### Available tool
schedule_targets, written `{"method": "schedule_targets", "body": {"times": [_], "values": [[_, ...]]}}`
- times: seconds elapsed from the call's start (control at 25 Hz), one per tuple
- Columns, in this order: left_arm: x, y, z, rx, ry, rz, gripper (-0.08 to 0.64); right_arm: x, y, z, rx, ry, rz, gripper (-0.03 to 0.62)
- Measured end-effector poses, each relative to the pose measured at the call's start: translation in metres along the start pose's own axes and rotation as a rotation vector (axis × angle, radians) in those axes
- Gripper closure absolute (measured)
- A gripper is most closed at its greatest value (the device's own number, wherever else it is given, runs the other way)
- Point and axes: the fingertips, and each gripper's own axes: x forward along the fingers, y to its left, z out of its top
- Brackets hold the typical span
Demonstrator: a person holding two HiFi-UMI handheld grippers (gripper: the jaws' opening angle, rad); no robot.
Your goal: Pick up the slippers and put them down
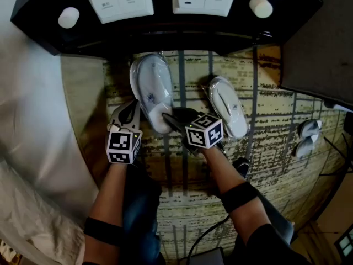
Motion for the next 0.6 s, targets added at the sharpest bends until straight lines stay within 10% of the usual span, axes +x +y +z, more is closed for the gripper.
{"method": "schedule_targets", "body": {"times": [0.6], "values": [[0.017, 0.05, 0.055, -0.043, -0.092, 0.064, 0.559, 0.059, -0.01, 0.171, 0.019, -0.219, -0.074, 0.437]]}}
